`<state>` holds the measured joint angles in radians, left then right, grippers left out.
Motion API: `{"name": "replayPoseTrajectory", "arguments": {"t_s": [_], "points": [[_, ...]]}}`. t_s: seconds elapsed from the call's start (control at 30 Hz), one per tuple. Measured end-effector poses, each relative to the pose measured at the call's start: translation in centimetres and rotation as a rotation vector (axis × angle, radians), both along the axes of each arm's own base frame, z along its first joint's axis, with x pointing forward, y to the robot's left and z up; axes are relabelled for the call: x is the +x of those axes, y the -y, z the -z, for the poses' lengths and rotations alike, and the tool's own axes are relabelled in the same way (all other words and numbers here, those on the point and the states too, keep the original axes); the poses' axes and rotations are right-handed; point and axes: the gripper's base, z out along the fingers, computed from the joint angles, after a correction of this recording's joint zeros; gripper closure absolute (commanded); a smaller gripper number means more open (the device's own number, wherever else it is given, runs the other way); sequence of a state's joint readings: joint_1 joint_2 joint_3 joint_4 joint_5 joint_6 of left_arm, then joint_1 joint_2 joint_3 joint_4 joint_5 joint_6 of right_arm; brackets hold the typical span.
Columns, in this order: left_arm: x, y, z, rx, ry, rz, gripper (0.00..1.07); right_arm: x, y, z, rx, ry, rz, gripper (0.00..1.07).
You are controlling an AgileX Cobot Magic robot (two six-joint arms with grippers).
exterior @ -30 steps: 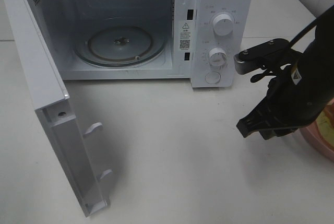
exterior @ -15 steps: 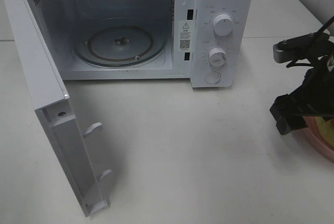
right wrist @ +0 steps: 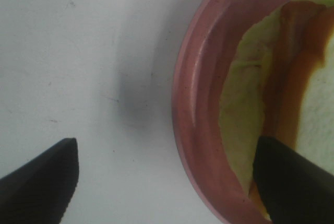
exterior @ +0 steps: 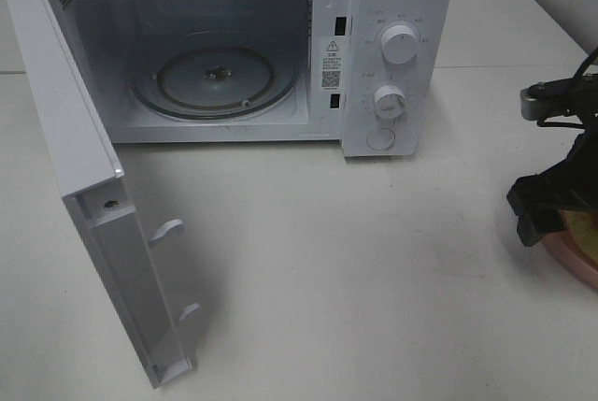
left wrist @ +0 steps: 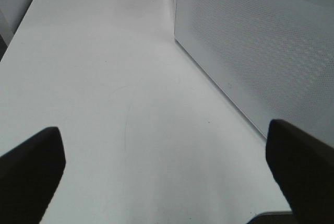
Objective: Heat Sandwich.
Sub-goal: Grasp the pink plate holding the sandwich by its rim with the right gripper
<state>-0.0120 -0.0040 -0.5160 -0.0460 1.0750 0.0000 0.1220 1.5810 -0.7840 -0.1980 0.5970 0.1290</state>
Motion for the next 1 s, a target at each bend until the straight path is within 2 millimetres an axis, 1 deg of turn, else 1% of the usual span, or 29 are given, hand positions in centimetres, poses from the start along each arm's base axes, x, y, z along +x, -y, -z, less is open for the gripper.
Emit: {"name": "replayPoseTrajectory", "arguments": {"t_s": [0.23,0.27,0.3,0.37,0.4,0.43,0.53,0.73,0.83,0.87,0.9,0.93,0.97,1.0], "points": [[0.0,0.0,0.0,0.005,0.0,0.003,0.07,0.9,-0.2,2.3,0.007,-0.025,-0.005,0.23],[0.0,0.0,0.0,0.005,0.0,0.003,0.07,0.9,-0.2,2.3,0.007,-0.025,-0.005,0.23],[0.0,0.0,0.0,0.0,0.0,0.0,0.07,1.1,-0.2,3.0,0.006,-0.039,-0.006,0.23],[0.0,0.0,0.0,0.0,0.0,0.0,0.07,1.2,-0.2,3.7,0.003,-0.047,-0.01,0.23],[0.0,0.0,0.0,0.0,0.0,0.0,0.07,1.2,-0.2,3.7,0.003,-0.047,-0.01,0.23],[0.0,0.0,0.0,0.0,0.0,0.0,0.07,1.4,-0.2,4.3,-0.003,-0.057,-0.013,0.23],[0.0,0.0,0.0,0.0,0.0,0.0,0.07,1.5,-0.2,4.9,-0.006,-0.068,-0.018,0.24],[0.0,0.0,0.0,0.0,0.0,0.0,0.07,1.5,-0.2,5.2,-0.006,-0.075,-0.011,0.25],[0.0,0.0,0.0,0.0,0.0,0.0,0.07,1.5,-0.2,5.2,-0.012,-0.074,-0.015,0.3],[0.0,0.0,0.0,0.0,0.0,0.0,0.07,1.5,-0.2,5.2,-0.012,-0.074,-0.015,0.3],[0.0,0.0,0.0,0.0,0.0,0.0,0.07,1.6,-0.1,5.2,-0.018,-0.073,-0.021,0.35],[0.0,0.0,0.0,0.0,0.0,0.0,0.07,1.6,-0.1,5.2,-0.019,-0.073,-0.023,0.38],[0.0,0.0,0.0,0.0,0.0,0.0,0.07,1.6,-0.1,5.2,-0.02,-0.073,-0.023,0.4],[0.0,0.0,0.0,0.0,0.0,0.0,0.07,1.6,-0.1,5.2,-0.02,-0.073,-0.023,0.4]]}}
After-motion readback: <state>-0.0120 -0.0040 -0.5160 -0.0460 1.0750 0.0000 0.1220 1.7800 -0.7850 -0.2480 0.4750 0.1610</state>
